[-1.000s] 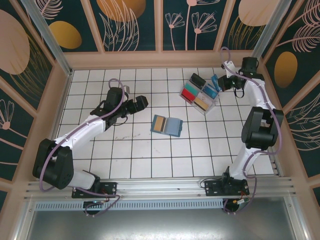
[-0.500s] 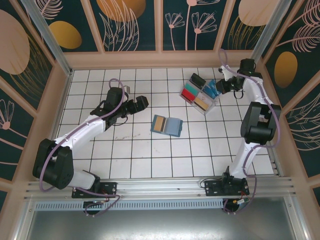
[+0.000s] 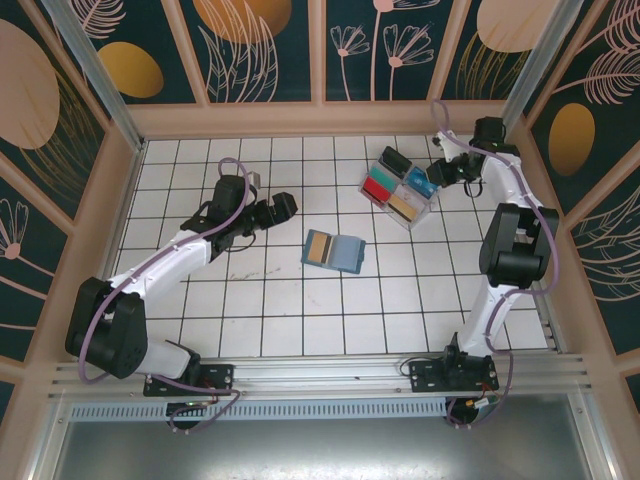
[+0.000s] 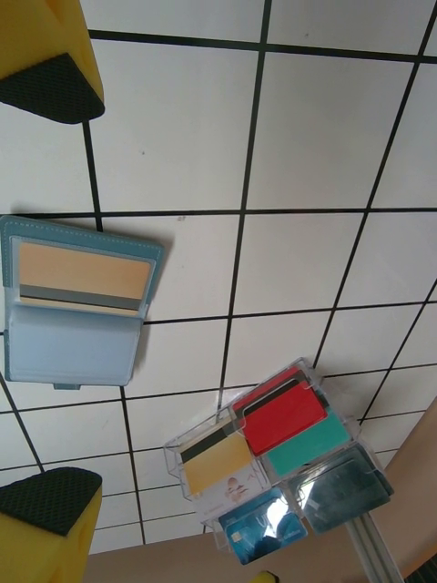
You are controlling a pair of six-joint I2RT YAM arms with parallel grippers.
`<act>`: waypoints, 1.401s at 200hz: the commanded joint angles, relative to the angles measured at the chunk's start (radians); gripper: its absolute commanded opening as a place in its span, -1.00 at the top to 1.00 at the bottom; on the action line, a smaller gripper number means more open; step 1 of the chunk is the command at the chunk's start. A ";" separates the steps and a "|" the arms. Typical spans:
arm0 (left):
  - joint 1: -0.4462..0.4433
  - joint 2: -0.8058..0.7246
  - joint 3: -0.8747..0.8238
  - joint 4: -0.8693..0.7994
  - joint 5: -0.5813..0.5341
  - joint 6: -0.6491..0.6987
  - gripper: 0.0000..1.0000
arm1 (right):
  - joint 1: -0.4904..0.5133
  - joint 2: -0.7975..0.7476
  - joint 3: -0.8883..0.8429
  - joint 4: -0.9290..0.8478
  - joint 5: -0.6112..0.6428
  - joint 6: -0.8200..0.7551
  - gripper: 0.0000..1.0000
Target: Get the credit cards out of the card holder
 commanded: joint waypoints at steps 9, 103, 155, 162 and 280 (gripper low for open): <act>0.004 0.008 -0.021 0.004 0.017 0.018 -0.97 | 0.015 -0.142 0.000 0.090 -0.016 0.150 0.55; 0.001 0.143 -0.043 0.105 0.142 -0.012 -0.67 | 0.396 -0.452 -0.495 0.445 0.171 0.998 0.28; -0.028 0.252 0.004 0.127 0.171 -0.022 -0.22 | 0.625 -0.361 -0.645 0.561 0.251 1.349 0.33; -0.034 0.270 0.016 0.126 0.171 -0.024 -0.16 | 0.650 -0.342 -0.652 0.572 0.261 1.381 0.33; -0.099 0.480 0.114 0.129 0.147 -0.052 0.71 | 0.730 -0.137 -0.657 0.608 0.262 1.573 0.63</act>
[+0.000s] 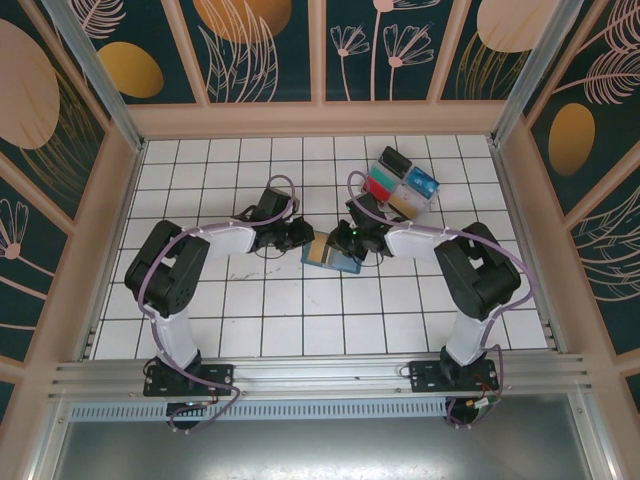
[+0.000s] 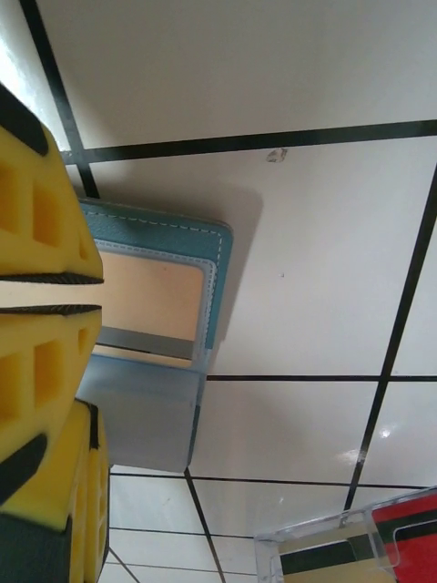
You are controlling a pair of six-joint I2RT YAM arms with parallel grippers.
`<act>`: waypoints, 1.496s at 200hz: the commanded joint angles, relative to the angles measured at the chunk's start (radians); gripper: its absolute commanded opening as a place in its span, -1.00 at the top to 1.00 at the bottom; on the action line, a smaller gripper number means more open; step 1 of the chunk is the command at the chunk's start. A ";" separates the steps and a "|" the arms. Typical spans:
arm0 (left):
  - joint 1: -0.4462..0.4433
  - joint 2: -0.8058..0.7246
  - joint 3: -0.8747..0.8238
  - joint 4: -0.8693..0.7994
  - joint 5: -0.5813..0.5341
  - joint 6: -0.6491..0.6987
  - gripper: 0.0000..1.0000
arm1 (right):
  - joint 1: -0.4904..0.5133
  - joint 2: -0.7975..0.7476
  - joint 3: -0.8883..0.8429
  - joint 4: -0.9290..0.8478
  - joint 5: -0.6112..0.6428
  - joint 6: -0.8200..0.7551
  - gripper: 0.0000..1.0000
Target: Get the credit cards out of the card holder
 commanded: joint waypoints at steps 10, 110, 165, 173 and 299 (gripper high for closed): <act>-0.001 0.040 0.010 0.004 -0.020 -0.004 0.73 | 0.003 0.028 0.012 0.005 0.002 0.035 0.63; -0.003 0.083 -0.044 -0.010 -0.041 -0.021 0.88 | -0.003 0.083 -0.012 0.026 -0.026 0.029 0.64; -0.004 0.090 -0.086 -0.007 -0.043 -0.026 0.90 | -0.003 0.106 -0.002 0.047 -0.067 0.014 0.63; -0.004 0.092 -0.089 -0.006 -0.043 -0.028 0.90 | -0.004 0.109 0.000 0.046 -0.071 0.010 0.61; -0.003 0.088 -0.102 -0.003 -0.043 -0.033 0.91 | -0.017 0.048 -0.095 0.230 -0.141 -0.068 0.84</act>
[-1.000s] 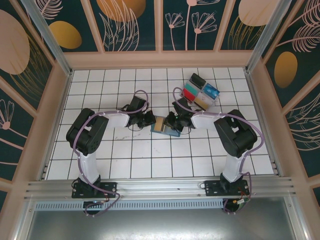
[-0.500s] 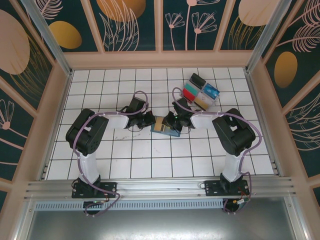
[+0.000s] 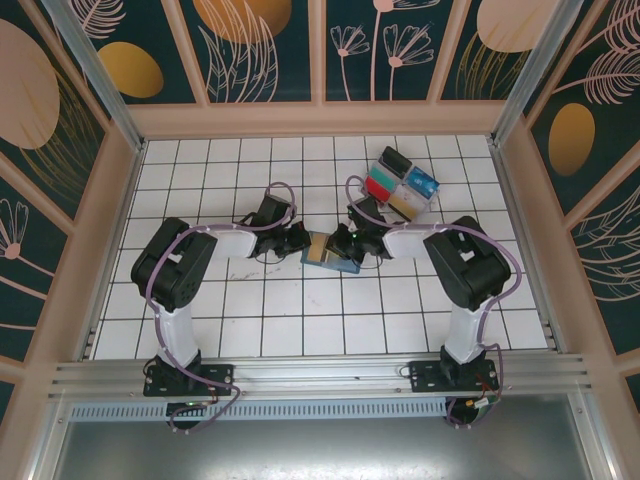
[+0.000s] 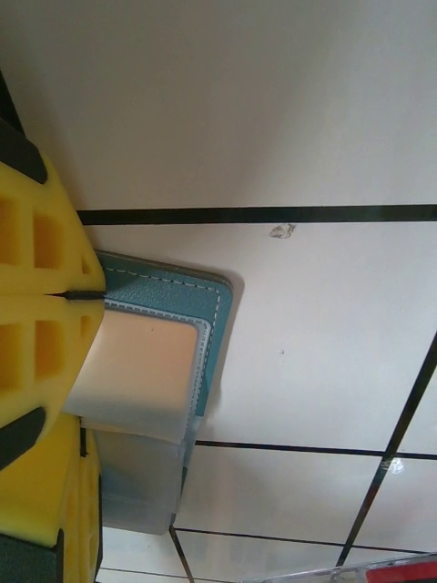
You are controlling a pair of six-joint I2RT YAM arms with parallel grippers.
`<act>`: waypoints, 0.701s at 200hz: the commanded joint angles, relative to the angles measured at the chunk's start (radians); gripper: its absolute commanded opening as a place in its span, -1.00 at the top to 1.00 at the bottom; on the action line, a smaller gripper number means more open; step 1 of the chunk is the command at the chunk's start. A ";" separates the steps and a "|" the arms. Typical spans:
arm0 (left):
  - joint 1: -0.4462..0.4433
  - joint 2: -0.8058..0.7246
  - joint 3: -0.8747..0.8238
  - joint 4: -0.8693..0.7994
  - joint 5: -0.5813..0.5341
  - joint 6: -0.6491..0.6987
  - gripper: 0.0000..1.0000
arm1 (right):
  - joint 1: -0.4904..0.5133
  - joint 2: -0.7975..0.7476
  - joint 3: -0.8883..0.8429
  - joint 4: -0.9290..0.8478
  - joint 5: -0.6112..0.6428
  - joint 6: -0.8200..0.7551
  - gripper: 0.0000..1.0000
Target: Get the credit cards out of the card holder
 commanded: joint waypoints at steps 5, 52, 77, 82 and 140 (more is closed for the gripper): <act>-0.006 0.039 -0.043 -0.099 -0.022 -0.008 0.91 | 0.003 -0.031 -0.056 0.086 -0.040 -0.057 0.86; -0.005 0.037 -0.040 -0.091 -0.010 -0.014 0.89 | -0.029 -0.096 -0.121 0.216 -0.119 -0.063 1.00; -0.005 0.021 -0.027 -0.112 -0.024 -0.004 0.81 | -0.060 -0.113 -0.133 0.161 -0.138 -0.058 1.00; -0.005 0.020 -0.024 -0.115 -0.027 -0.002 0.80 | -0.068 -0.115 -0.138 0.150 -0.144 -0.059 1.00; -0.005 0.020 -0.007 -0.116 -0.015 0.003 0.80 | -0.118 -0.238 -0.188 -0.042 -0.148 -0.103 1.00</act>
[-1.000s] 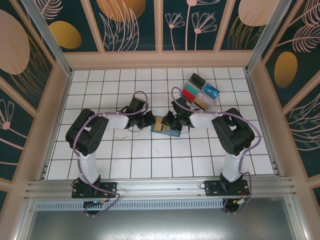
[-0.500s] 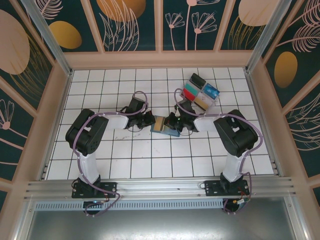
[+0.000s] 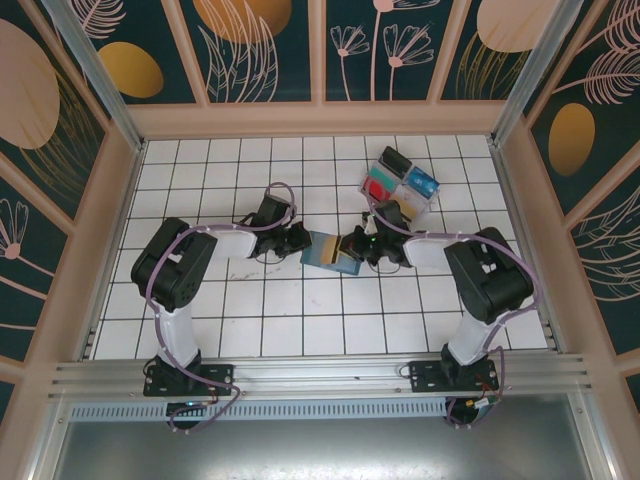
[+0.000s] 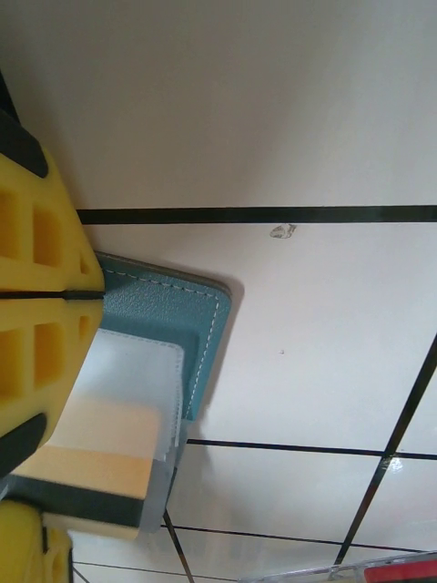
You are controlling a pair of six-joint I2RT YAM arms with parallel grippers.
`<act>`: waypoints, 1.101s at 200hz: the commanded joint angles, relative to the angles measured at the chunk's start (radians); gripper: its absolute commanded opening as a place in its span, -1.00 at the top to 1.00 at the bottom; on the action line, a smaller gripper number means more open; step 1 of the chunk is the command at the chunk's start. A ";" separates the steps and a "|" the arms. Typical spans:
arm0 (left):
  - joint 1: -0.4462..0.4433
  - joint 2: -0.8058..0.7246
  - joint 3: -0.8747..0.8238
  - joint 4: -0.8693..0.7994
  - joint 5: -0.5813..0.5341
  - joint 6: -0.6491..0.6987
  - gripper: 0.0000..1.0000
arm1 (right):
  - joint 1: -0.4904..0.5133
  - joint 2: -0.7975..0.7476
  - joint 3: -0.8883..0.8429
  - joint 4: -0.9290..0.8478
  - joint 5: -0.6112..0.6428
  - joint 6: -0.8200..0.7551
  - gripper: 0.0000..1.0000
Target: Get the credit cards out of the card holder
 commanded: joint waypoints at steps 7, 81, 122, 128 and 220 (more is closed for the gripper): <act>-0.005 0.014 -0.007 -0.119 -0.015 0.013 0.80 | -0.027 -0.110 -0.028 -0.128 -0.010 -0.053 1.00; 0.021 -0.167 0.115 -0.101 0.099 0.010 0.14 | -0.106 -0.389 0.031 -0.168 -0.057 -0.285 1.00; 0.070 -0.332 0.057 0.061 0.237 -0.027 -0.30 | -0.176 -0.365 0.099 -0.053 -0.305 -0.263 1.00; 0.070 -0.349 0.051 0.089 0.261 -0.031 -0.38 | -0.178 -0.359 0.114 -0.044 -0.326 -0.261 1.00; 0.068 -0.317 -0.013 0.635 0.559 -0.275 -0.25 | -0.194 -0.268 0.233 0.185 -0.588 -0.100 1.00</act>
